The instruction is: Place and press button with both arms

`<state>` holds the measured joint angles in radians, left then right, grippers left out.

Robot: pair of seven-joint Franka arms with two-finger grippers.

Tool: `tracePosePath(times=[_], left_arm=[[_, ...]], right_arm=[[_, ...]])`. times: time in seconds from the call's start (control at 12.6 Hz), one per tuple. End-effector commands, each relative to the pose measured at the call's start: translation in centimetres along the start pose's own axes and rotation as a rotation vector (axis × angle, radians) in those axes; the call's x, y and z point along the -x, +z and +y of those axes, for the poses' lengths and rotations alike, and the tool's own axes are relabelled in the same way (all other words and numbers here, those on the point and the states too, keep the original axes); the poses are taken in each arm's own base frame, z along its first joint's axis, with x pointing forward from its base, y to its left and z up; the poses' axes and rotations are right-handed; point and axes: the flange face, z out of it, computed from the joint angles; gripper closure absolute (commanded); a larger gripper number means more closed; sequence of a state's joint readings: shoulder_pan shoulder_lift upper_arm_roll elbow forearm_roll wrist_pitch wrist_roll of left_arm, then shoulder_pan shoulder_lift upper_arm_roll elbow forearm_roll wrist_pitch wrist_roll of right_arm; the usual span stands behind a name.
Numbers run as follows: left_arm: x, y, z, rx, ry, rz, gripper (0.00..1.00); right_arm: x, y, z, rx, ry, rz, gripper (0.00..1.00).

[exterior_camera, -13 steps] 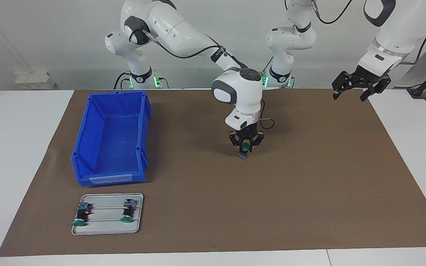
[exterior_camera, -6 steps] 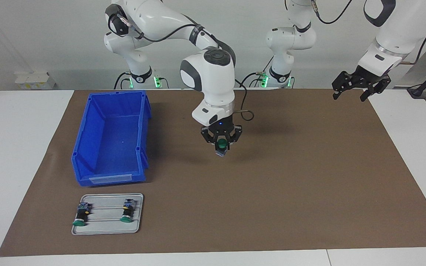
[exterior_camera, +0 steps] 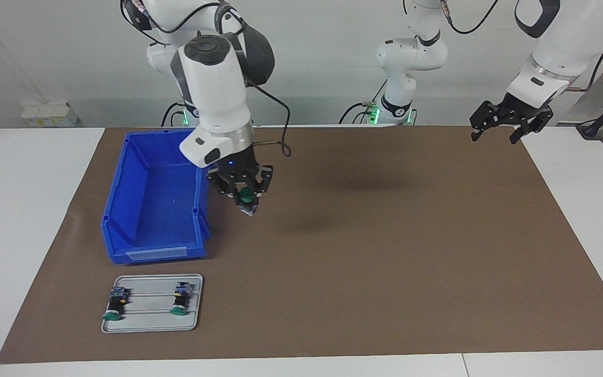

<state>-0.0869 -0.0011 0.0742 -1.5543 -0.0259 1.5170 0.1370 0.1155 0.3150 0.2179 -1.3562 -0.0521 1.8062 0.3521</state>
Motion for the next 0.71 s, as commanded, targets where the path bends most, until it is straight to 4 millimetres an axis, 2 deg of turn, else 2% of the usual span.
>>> tracePosePath(times=[0.0,0.08,0.32,0.56,0.63], left_arm=[[0.8,-0.2,-0.2,-0.015,0.000,0.005,0.00],[0.8,-0.1,-0.2,-0.015,0.000,0.003,0.00],[0.8,-0.1,-0.2,-0.015,0.000,0.003,0.00],[0.8,-0.2,-0.2,-0.015,0.000,0.005,0.00],[0.8,-0.1,-0.2,-0.015,0.000,0.003,0.00]], right_arm=[[1.4,-0.4,7.4,-0.030,-0.055,-0.039,0.66],[1.5,-0.2,9.8,-0.029,-0.088,-0.046,0.66],[2.8,1.4,14.9,-0.072,-0.155,-0.078,0.67],[5.7,4.0,18.0,-0.119,-0.256,-0.061,0.67],[6.1,4.4,18.7,-0.114,-0.277,-0.052,0.68]])
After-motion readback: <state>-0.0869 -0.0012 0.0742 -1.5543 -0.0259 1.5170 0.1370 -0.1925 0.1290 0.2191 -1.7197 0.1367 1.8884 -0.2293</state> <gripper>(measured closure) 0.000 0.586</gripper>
